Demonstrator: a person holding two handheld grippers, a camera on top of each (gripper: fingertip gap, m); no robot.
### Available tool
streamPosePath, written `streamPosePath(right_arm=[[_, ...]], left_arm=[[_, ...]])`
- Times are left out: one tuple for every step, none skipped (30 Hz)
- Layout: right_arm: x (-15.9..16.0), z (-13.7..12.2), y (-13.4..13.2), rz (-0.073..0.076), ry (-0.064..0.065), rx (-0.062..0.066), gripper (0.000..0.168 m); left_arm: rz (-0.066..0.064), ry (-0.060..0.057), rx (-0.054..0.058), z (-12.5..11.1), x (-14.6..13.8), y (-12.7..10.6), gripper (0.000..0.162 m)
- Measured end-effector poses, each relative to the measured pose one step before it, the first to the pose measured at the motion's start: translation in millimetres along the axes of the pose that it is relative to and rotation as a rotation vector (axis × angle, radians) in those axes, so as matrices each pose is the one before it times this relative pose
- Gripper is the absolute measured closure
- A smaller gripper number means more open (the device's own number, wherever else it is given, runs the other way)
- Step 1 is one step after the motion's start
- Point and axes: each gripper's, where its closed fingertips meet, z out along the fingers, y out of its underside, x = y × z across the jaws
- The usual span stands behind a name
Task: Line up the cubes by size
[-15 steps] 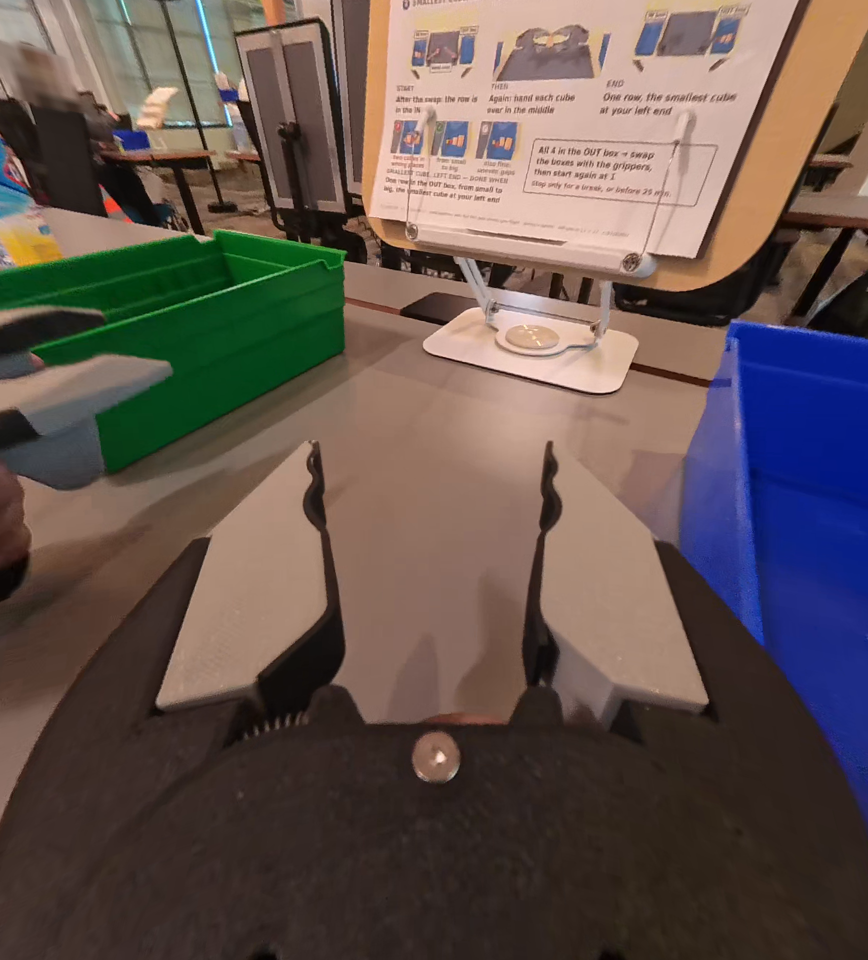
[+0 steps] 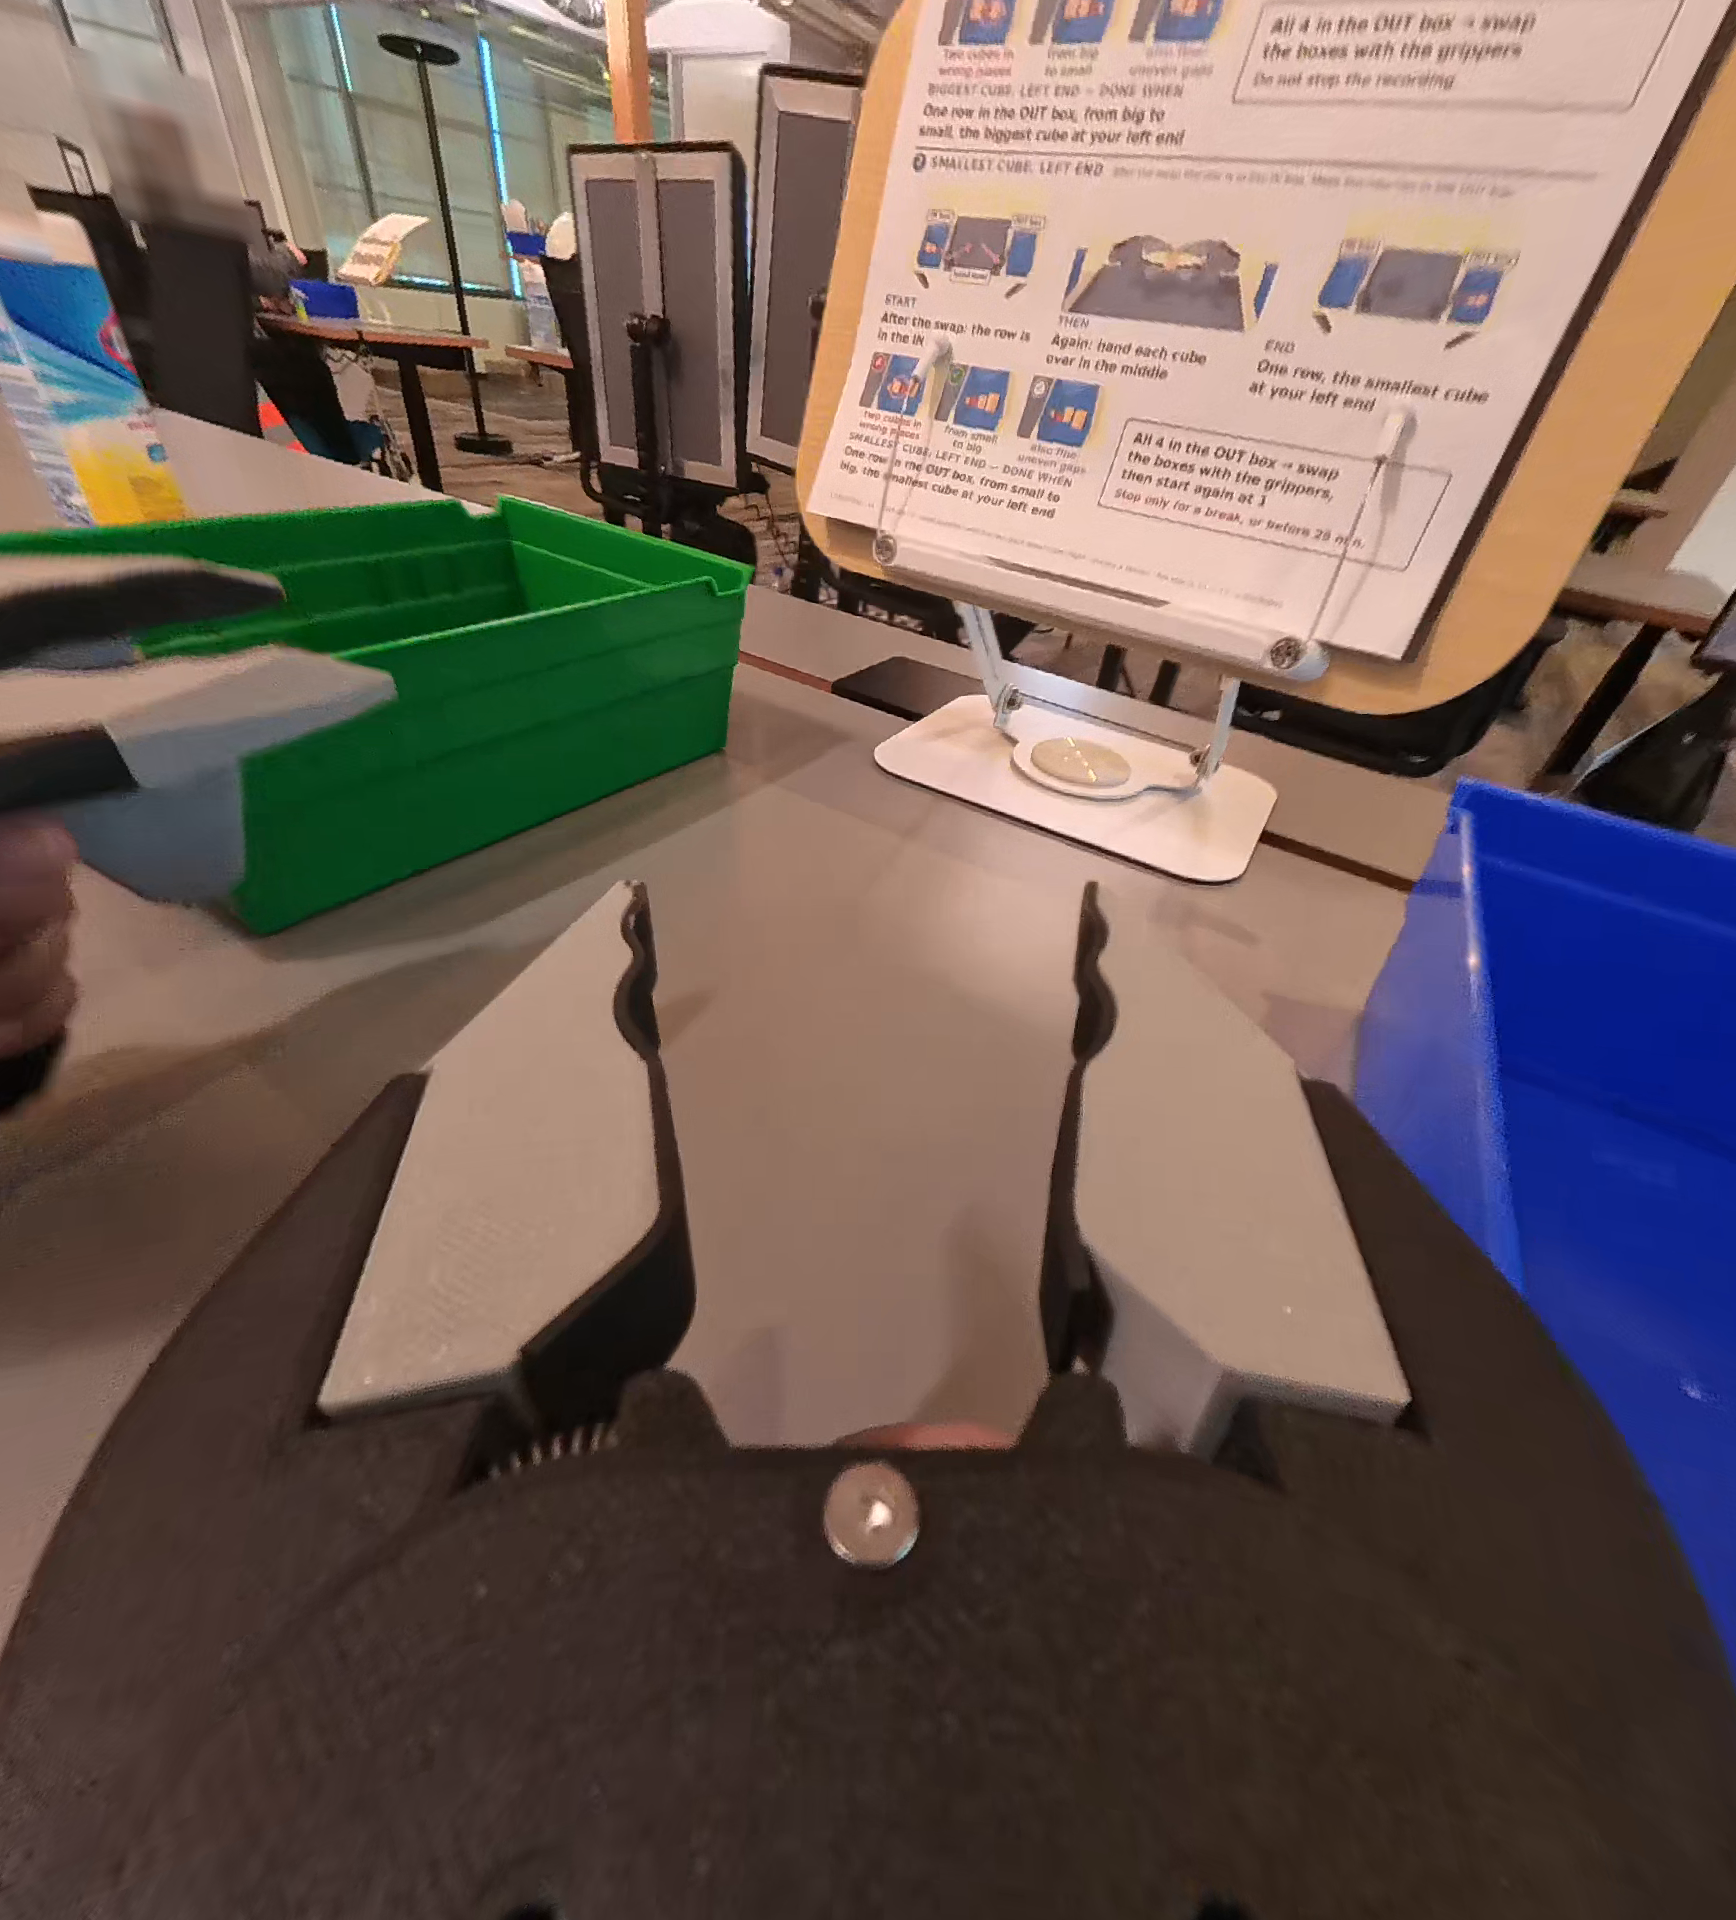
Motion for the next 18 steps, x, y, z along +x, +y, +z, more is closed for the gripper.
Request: streamPosePath(right_arm=[[-0.26,-1.16,1.37,-0.0117,0.0035,-0.0002,0.089],[0.14,-0.22,3.23,0.0021,-0.0033,-0.0075,0.089],[0.38,0.61,4.36,0.0216,-0.0106,-0.0161,0.089],[-0.9,0.48,3.2,0.0374,-0.0242,-0.0129,0.088],[-1.1,-0.4,1.13,0.0396,-0.027,-0.001,0.088],[0.03,-1.07,0.13,0.0296,-0.0172,0.0052,0.088],[0.25,-0.98,0.07,0.0154,-0.0102,0.0028,0.088],[-0.04,-0.43,0.7,0.0002,-0.0083,-0.003,0.087],[0.96,-0.33,1.06,-0.0109,0.0028,-0.0062,0.087],[1.89,-0.39,0.85,-0.0141,0.0115,-0.0046,0.086],[0.88,-0.56,0.16,-0.0115,0.0054,0.0001,0.086],[-0.19,-0.47,-0.18,-0.0065,-0.0018,0.0019,0.086],[-0.2,-0.46,0.0,-0.0032,-0.0027,0.0012,0.086],[0.33,-0.03,0.54,-0.0019,-0.0002,-0.0017,0.086],[0.33,0.45,1.11,-0.0012,-0.0012,-0.0051,0.086],[0.25,0.67,1.64,0.0018,-0.0025,-0.0078,0.086],[0.27,0.35,1.71,0.0044,-0.0034,-0.0073,0.086],[0.21,0.07,1.33,0.0045,-0.0046,-0.0049,0.086]], left_arm=[[0.0325,0.0394,-0.0144,-1.84,0.83,-5.73,0.112],[0.0268,0.0567,-0.0368,-2.33,1.12,-3.62,0.111],[0.0119,0.0769,-0.0448,-3.58,1.95,-2.48,0.11],[-0.0064,0.0788,-0.0349,-4.79,0.74,-3.04,0.108],[-0.0155,0.0565,-0.0169,-5.43,-3.52,-4.37,0.108],[-0.0124,0.009,0.003,-4.72,-11.89,-6.33,0.107],[0.0065,-0.0141,0.0017,-2.75,-16.32,-5.46,0.109],[0.0113,-0.0174,-0.0228,0.46,-17.74,-0.82,0.111],[0.0015,-0.0129,-0.0513,3.72,-17.33,4.18,0.111],[-0.0083,-0.0145,-0.0674,6.32,-16.99,6.72,0.108],[-0.0109,-0.016,-0.0733,8.39,-15.69,7.56,0.104],[-0.0059,-0.0096,-0.0739,9.94,-12.62,7.7,0.102],[0.0006,-0.0145,-0.0703,11.39,-11.06,7.72,0.102],[0.0083,-0.0217,-0.0668,12.43,-10.04,8.02,0.101],[0.0096,-0.0124,-0.0643,12.72,-6.4,8.23,0.101],[0.006,0.0103,-0.0575,11.7,-1.04,7.65,0.101],[0.0086,0.0366,-0.0559,9.99,4.1,7.69,0.102],[0.0193,0.0553,-0.0583,7.27,7.37,8.01,0.107]])
